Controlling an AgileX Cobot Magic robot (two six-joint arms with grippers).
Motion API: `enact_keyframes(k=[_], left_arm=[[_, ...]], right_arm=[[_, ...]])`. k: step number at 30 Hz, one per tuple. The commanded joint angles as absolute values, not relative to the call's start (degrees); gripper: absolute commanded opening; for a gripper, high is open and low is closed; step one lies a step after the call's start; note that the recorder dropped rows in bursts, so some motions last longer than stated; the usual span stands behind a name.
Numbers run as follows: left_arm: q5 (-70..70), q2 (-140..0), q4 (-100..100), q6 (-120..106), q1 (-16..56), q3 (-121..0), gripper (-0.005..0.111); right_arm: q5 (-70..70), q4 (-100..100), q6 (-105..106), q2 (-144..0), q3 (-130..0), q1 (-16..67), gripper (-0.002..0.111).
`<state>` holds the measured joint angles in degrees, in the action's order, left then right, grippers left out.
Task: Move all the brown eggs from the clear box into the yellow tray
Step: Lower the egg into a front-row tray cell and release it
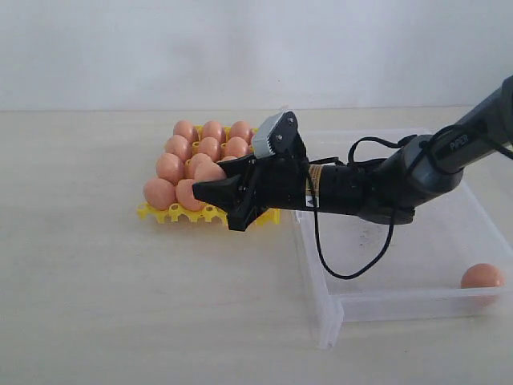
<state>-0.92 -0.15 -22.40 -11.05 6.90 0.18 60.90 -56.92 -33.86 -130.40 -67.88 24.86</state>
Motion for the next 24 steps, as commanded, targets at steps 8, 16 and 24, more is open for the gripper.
enact_keyframes(k=[8,16,24], left_arm=[[0.0,0.0,-22.92,-10.62,7.23,0.0,0.004],[0.0,0.0,-22.92,-10.62,7.23,0.0,0.004],[0.0,0.0,-22.92,-10.62,7.23,0.0,0.004]], right_arm=[[54.63,-48.29,-33.39,-131.49,-68.72,25.16,0.0],[51.26,-48.29,-35.5,-131.43,-68.72,25.16,0.002],[50.45,-48.29,-36.94,-131.43,-68.72,25.16,0.043]])
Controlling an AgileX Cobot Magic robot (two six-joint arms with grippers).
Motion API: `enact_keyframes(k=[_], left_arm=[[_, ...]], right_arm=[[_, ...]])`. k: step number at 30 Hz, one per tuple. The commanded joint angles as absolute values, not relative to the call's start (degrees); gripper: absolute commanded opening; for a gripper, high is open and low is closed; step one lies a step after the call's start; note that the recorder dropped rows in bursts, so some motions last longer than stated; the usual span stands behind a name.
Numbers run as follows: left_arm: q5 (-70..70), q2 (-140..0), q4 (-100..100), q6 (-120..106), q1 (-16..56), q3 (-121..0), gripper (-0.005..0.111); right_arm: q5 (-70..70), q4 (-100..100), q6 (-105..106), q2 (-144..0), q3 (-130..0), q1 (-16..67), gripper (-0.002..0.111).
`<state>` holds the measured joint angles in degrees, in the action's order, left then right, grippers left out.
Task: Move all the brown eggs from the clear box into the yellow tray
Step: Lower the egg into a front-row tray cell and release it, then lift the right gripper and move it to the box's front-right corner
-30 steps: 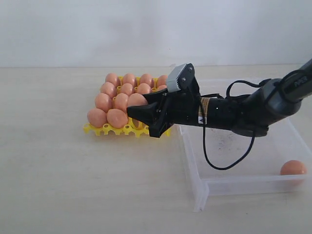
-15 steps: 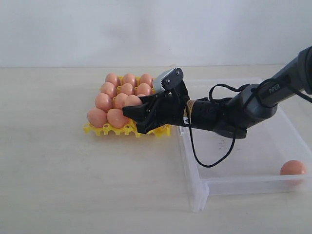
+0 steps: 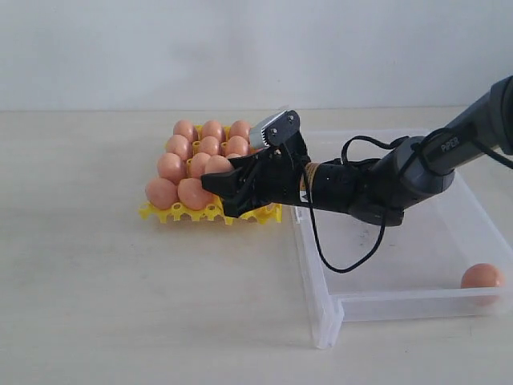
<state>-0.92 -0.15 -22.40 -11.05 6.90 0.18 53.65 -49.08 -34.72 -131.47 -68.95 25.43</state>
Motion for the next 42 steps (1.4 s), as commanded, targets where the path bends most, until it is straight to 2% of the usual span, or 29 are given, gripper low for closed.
enact_keyframes(k=[1,4,16,22,29,30,32,34,35,39,42], left_arm=[[0.0,0.0,-22.92,-10.62,7.23,0.0,0.004],[0.0,0.0,-22.92,-10.62,7.23,0.0,0.004],[0.0,0.0,-22.92,-10.62,7.23,0.0,0.004],[0.0,0.0,-22.92,-10.62,7.23,0.0,0.004],[0.0,0.0,-22.92,-10.62,7.23,0.0,0.004],[0.0,0.0,-22.92,-10.62,7.23,0.0,0.004],[0.0,0.0,-22.92,-10.62,7.23,0.0,0.004],[0.0,0.0,-22.92,-10.62,7.23,0.0,0.004],[0.0,0.0,-22.92,-10.62,7.23,0.0,0.004],[0.0,0.0,-22.92,-10.62,7.23,0.0,0.004],[0.0,0.0,-22.92,-10.62,7.23,0.0,0.004]], right_arm=[[50.21,-48.29,-37.36,-131.43,-68.72,25.16,0.048],[49.09,-48.29,-37.88,-131.43,-68.72,25.16,0.054],[46.52,-48.37,-39.1,-128.86,-68.72,25.16,0.054],[37.1,-49.55,-42.73,-122.41,-68.72,25.16,0.054],[35.17,-53.52,-50.29,-114.52,-68.72,25.16,0.053],[34.37,-55.27,-51.6,-113.1,-68.72,25.16,0.05],[30.03,-59.29,-52.24,-109.86,-68.72,25.16,0.034],[20.21,-65.22,-52.37,-106.24,-68.72,25.16,0.007],[15.05,-67.03,-52.83,-104.78,-68.72,25.16,0.0],[-14.41,-68.76,-51.78,-98.62,-68.72,25.16,0.0],[-30.7,-63.25,-38.3,-96.38,-68.72,25.16,0.0]])
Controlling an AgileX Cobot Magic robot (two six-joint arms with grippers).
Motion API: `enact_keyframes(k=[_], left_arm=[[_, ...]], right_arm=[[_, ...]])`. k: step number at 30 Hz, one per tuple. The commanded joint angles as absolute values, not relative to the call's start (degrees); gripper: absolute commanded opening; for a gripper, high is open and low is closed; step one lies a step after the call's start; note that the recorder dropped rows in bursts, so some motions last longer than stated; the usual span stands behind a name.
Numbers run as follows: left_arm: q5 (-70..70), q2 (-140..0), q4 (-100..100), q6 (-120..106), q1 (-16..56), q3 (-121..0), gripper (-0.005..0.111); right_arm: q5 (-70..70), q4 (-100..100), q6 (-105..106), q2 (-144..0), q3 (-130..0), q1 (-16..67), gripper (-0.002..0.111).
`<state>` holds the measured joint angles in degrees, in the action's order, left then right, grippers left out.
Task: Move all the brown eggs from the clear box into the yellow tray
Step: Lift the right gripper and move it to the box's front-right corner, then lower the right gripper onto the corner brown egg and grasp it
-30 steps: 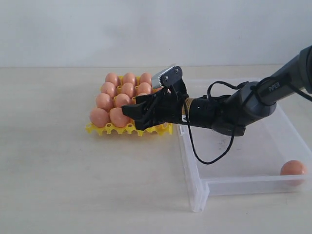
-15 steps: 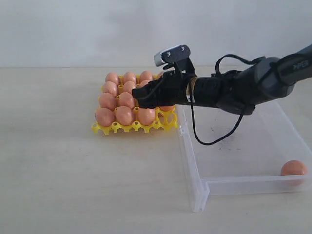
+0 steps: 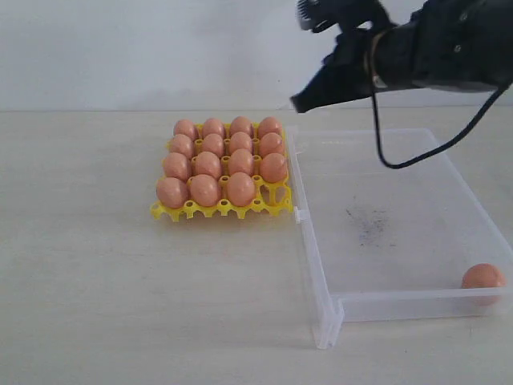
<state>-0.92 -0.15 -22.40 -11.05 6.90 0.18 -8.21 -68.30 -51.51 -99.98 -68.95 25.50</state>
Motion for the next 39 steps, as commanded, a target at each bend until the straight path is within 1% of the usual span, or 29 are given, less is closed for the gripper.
enact_keyframes(k=[1,3,7,10,14,18,26,30,32,35,39], left_arm=[[0.0,0.0,-22.92,-10.62,7.23,0.0,0.004],[0.0,0.0,-22.92,-10.62,7.23,0.0,0.004],[0.0,0.0,-22.92,-10.62,7.23,0.0,0.004],[0.0,0.0,-22.92,-10.62,7.23,0.0,0.004],[0.0,0.0,-22.92,-10.62,7.23,0.0,0.004],[0.0,0.0,-22.92,-10.62,7.23,0.0,0.004],[0.0,0.0,-22.92,-10.62,7.23,0.0,0.004],[0.0,0.0,-22.92,-10.62,7.23,0.0,0.004],[0.0,0.0,-22.92,-10.62,7.23,0.0,0.004],[0.0,0.0,-22.92,-10.62,7.23,0.0,0.004],[0.0,0.0,-22.92,-10.62,7.23,0.0,0.004]], right_arm=[[-34.27,-60.46,-33.68,-95.8,-68.72,25.16,0.0],[-43.05,-53.06,-23.95,-95.38,-68.84,25.16,0.0],[-57.81,-39.25,-11.92,-95.87,-70.21,24.48,0.0],[-69.54,-25.68,-4.5,-96.85,-71.94,22.27,0.0],[-69.96,-12.47,2.68,-97.49,-71.31,19.81,0.0],[-69.96,-8.16,10.08,-97.73,-69.8,20.21,0.0],[-69.96,-21.16,13.08,-97.86,-65.29,20.53,0.0],[-67.91,-21.93,22.6,-97.86,-61.08,20.53,0.0],[-66.13,-21.93,24.48,-97.86,-60.06,20.53,0.001],[-64.56,-21.72,26.95,-97.86,-59.94,20.53,0.012],[-62.02,-21.72,29.26,-97.86,-59.94,20.53,0.041]])
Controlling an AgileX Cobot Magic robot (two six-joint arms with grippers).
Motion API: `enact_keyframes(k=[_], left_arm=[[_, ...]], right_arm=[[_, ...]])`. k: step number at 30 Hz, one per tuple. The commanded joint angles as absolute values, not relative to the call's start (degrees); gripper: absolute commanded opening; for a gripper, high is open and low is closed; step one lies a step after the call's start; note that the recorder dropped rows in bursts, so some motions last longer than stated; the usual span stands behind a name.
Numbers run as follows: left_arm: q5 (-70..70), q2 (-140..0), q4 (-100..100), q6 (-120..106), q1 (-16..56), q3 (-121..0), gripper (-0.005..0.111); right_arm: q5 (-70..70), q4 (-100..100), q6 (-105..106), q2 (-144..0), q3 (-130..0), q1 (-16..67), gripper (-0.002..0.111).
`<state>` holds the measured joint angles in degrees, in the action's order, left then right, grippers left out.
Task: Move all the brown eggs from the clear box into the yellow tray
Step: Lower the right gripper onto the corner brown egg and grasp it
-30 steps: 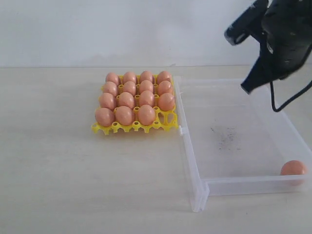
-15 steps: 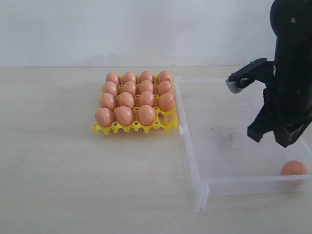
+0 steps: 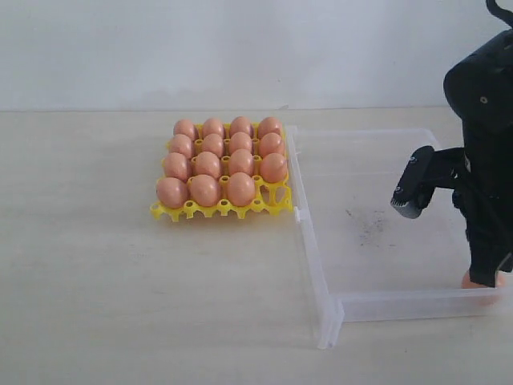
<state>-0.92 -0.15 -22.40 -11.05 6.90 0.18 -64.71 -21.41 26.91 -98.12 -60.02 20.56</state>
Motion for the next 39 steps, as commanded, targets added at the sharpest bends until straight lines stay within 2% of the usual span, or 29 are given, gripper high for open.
enact_keyframes(k=[1,3,16,32,39], left_arm=[[0.0,0.0,-22.92,-10.62,7.23,0.0,0.004],[0.0,0.0,-22.92,-10.62,7.23,0.0,0.004],[0.0,0.0,-22.92,-10.62,7.23,0.0,0.004],[0.0,0.0,-22.92,-10.62,7.23,0.0,0.004],[0.0,0.0,-22.92,-10.62,7.23,0.0,0.004]], right_arm=[[-61.49,-21.89,29.5,-97.95,-59.94,20.53,0.048],[-60.48,-22.31,31.21,-97.95,-59.94,20.53,0.055],[-56.84,-22.73,55.61,-97.95,-59.94,20.53,0.055],[-58.53,-24.6,57.92,-104.72,-57.82,20.53,0.055],[-54.8,-24.86,59.11,-104.72,-57.82,20.53,0.055]])
